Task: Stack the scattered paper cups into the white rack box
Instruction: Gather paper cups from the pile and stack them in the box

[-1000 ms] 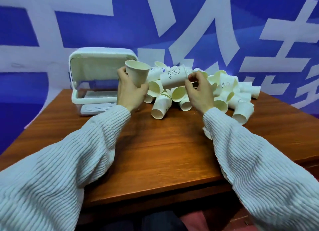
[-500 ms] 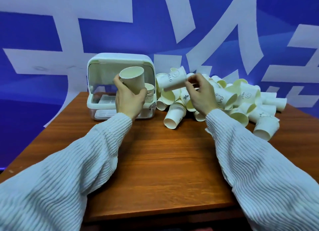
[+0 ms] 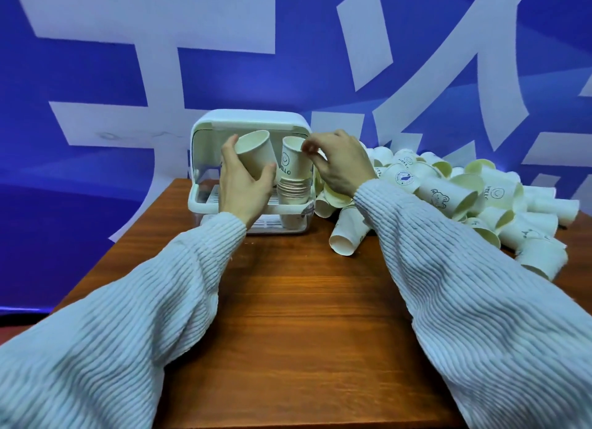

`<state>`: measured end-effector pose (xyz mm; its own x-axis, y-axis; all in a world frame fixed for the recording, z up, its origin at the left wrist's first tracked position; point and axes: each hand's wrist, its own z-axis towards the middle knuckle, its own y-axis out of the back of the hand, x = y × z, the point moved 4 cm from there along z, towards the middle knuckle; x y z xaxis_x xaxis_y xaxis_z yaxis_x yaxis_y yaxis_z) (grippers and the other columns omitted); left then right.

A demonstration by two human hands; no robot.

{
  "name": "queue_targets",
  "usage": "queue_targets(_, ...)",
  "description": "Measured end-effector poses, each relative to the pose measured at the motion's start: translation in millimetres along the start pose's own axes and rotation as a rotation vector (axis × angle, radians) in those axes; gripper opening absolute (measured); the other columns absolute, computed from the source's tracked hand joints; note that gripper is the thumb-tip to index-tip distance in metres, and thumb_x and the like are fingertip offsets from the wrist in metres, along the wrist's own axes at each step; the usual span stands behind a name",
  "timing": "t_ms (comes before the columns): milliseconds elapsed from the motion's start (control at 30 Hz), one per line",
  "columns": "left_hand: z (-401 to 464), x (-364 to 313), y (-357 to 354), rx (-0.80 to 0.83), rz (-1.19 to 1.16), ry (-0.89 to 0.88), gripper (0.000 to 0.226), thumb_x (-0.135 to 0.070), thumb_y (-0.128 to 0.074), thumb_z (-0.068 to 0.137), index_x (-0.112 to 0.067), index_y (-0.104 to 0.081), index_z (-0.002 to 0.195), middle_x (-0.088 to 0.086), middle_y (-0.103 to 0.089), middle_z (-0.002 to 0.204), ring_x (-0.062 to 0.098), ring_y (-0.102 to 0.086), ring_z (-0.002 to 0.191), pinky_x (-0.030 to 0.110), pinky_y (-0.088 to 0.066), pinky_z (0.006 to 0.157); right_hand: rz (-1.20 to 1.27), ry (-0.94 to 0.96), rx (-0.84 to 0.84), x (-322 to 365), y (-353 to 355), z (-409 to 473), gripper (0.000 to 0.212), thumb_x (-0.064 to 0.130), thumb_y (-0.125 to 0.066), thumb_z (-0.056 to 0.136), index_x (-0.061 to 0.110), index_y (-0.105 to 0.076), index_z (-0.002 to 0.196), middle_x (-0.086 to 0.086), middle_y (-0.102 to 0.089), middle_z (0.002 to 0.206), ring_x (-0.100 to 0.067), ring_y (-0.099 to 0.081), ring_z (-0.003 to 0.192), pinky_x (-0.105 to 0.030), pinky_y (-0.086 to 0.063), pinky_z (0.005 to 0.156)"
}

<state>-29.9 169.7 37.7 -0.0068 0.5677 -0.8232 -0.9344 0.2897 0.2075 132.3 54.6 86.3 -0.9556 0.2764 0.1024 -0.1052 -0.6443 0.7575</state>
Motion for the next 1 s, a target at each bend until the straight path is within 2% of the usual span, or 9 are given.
queue_targets(167,8,0,1,-0.014,0.049,-0.025,0.067,-0.036,-0.071,0.089,-0.026,-0.033,0.143,0.007,-0.051,0.138,0.024,-0.055,0.117,0.032,-0.044,0.092,-0.007,-0.05,0.345,9,-27,-3,0.03,0.023,-0.054,0.1,0.031,-0.072,0.122,0.005,-0.073,0.126,-0.024,-0.063,0.119,-0.041,-0.051,0.101)
queue_targets(300,16,-6,-4,-0.001,0.076,-0.091,0.064,-0.033,-0.072,0.087,-0.02,-0.036,0.138,0.006,-0.049,0.135,0.02,-0.051,0.114,0.03,-0.042,0.09,0.071,-0.111,0.431,10,-32,-3,0.037,0.034,-0.059,0.1,0.026,-0.067,0.136,0.002,-0.07,0.134,-0.019,-0.062,0.126,-0.037,-0.047,0.107)
queue_targets(400,27,-16,-12,0.028,0.069,-0.137,0.063,-0.033,-0.075,0.086,-0.018,-0.041,0.136,0.004,-0.05,0.134,0.014,-0.047,0.111,0.027,-0.04,0.088,0.195,-0.179,0.303,5,-21,-7,0.047,0.038,-0.062,0.099,0.028,-0.058,0.145,0.003,-0.069,0.135,-0.016,-0.061,0.125,-0.036,-0.046,0.107)
queue_targets(500,39,-25,-24,0.05,0.074,-0.187,0.058,-0.032,-0.076,0.086,-0.016,-0.045,0.133,0.001,-0.05,0.129,0.016,-0.048,0.112,0.027,-0.041,0.091,0.253,-0.261,0.121,-8,-10,-13,0.041,0.038,-0.061,0.098,0.03,-0.062,0.138,0.007,-0.073,0.123,-0.015,-0.065,0.11,-0.039,-0.05,0.101)
queue_targets(600,43,-29,-39,0.103,0.164,-0.256,0.058,-0.028,-0.075,0.085,-0.015,-0.048,0.135,0.005,-0.051,0.133,0.022,-0.051,0.12,0.03,-0.041,0.097,0.258,-0.294,0.084,-19,-3,-22,0.036,0.039,-0.06,0.097,0.031,-0.065,0.131,0.012,-0.074,0.114,-0.013,-0.065,0.098,-0.038,-0.051,0.096)
queue_targets(700,43,-22,-56,0.223,0.32,-0.25,0.061,-0.032,-0.073,0.085,-0.02,-0.048,0.139,0.005,-0.052,0.137,0.026,-0.054,0.123,0.042,-0.045,0.099,0.24,-0.304,0.076,-30,2,-33,0.033,0.038,-0.061,0.097,0.03,-0.067,0.128,0.01,-0.074,0.113,-0.015,-0.065,0.106,-0.037,-0.05,0.097)
queue_targets(767,40,-12,-67,0.314,0.473,-0.211,0.061,-0.045,-0.066,0.087,-0.022,-0.05,0.141,0.006,-0.053,0.14,0.03,-0.056,0.124,0.045,-0.043,0.101,0.231,-0.305,0.083,-36,3,-40,0.034,0.038,-0.06,0.096,0.029,-0.067,0.128,0.01,-0.074,0.113,-0.015,-0.065,0.106,-0.039,-0.051,0.097)
queue_targets(867,35,2,-72,0.331,0.712,-0.174,0.066,-0.068,-0.034,0.096,-0.024,-0.062,0.136,0.01,-0.056,0.14,0.036,-0.053,0.122,0.051,-0.036,0.103,0.223,-0.313,0.093,-43,5,-47,0.036,0.038,-0.06,0.095,0.029,-0.066,0.13,0.01,-0.074,0.113,-0.015,-0.064,0.104,-0.04,-0.052,0.095)
queue_targets(1000,32,11,-72,0.324,0.718,-0.133,0.062,-0.057,-0.025,0.103,-0.022,-0.072,0.123,0.007,-0.054,0.14,0.036,-0.048,0.123,0.053,-0.034,0.104,0.206,-0.314,0.102,-48,11,-55,0.036,0.038,-0.059,0.097,0.03,-0.064,0.131,0.011,-0.073,0.114,-0.014,-0.06,0.101,-0.034,-0.047,0.089)
